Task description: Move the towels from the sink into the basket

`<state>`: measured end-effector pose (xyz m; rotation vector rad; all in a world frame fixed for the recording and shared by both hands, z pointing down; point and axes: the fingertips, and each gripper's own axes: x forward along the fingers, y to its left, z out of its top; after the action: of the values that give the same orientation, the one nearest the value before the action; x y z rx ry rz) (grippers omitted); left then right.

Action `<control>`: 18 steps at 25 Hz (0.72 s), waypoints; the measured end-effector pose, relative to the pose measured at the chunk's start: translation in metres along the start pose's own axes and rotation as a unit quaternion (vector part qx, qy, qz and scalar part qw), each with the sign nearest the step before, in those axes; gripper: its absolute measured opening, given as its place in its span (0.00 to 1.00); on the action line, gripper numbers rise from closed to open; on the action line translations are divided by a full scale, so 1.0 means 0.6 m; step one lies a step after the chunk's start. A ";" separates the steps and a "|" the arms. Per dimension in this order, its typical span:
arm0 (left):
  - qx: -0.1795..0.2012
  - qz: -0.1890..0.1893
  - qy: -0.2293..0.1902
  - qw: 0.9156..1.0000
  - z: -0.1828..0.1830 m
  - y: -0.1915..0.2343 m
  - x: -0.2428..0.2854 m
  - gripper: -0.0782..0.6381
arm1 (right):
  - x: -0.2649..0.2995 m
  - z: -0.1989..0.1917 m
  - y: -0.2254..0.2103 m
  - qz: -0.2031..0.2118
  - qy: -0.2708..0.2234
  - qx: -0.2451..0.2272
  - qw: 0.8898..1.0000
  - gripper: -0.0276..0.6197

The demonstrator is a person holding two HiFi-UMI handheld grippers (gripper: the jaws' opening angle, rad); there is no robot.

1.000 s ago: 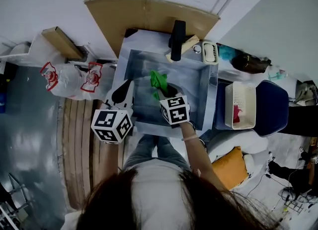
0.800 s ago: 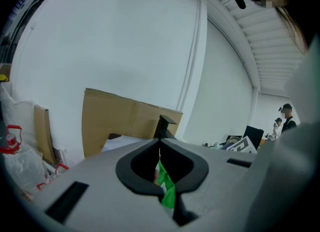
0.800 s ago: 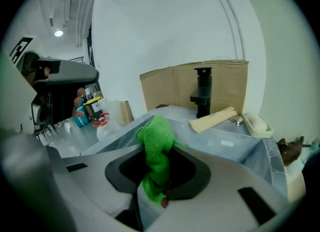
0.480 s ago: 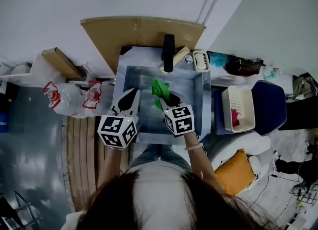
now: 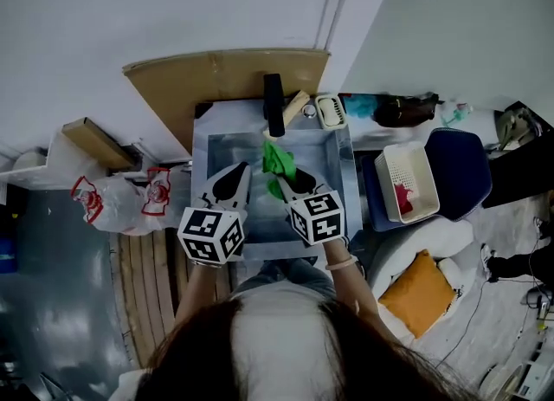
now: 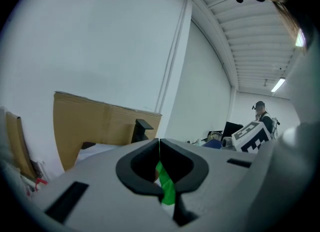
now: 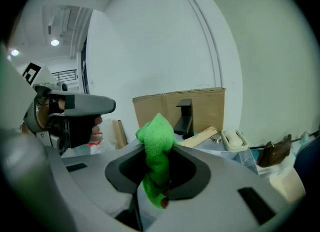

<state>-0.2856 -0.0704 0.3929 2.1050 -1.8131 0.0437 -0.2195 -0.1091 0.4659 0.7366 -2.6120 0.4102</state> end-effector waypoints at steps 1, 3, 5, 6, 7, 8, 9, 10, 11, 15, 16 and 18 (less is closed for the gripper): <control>0.001 -0.006 0.000 1.000 0.001 -0.006 0.002 0.12 | -0.006 0.003 -0.002 -0.003 -0.004 0.002 1.000 0.22; 0.004 -0.016 0.001 1.000 0.002 -0.016 0.007 0.12 | -0.017 0.008 -0.006 -0.009 -0.011 0.007 1.000 0.22; 0.005 -0.026 0.002 1.000 0.002 -0.026 0.012 0.12 | -0.027 0.013 -0.011 -0.014 -0.017 0.011 1.000 0.22; 0.005 -0.031 0.002 1.000 0.002 -0.031 0.015 0.12 | -0.032 0.015 -0.014 -0.017 -0.020 0.012 1.000 0.22; 0.006 -0.036 0.002 0.999 0.002 -0.037 0.018 0.12 | -0.037 0.017 -0.017 -0.020 -0.023 0.013 0.999 0.22; 0.006 -0.041 0.003 0.999 0.001 -0.043 0.021 0.12 | -0.043 0.019 -0.020 -0.023 -0.026 0.015 0.999 0.22; 0.006 -0.046 0.003 0.999 0.001 -0.050 0.024 0.12 | -0.049 0.021 -0.024 -0.026 -0.029 0.016 0.999 0.22; 0.006 -0.051 0.004 0.999 0.002 -0.057 0.028 0.12 | -0.055 0.024 -0.028 -0.029 -0.033 0.017 0.999 0.22; 0.006 -0.055 0.004 0.998 0.002 -0.065 0.031 0.12 | -0.061 0.026 -0.032 -0.031 -0.036 0.018 0.999 0.22; 0.008 -0.072 0.007 0.997 -0.002 -0.100 0.048 0.12 | -0.086 0.028 -0.053 -0.040 -0.045 0.024 0.998 0.22; 0.010 -0.075 0.007 0.997 -0.002 -0.109 0.054 0.12 | -0.093 0.028 -0.059 -0.042 -0.047 0.025 0.998 0.22; 0.014 -0.078 0.008 0.997 -0.001 -0.127 0.065 0.12 | -0.106 0.029 -0.073 -0.044 -0.051 0.025 0.997 0.22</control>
<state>-0.2054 -0.0990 0.3846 2.2522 -1.6435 0.0468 -0.1509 -0.1241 0.4297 0.9074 -2.6613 0.4244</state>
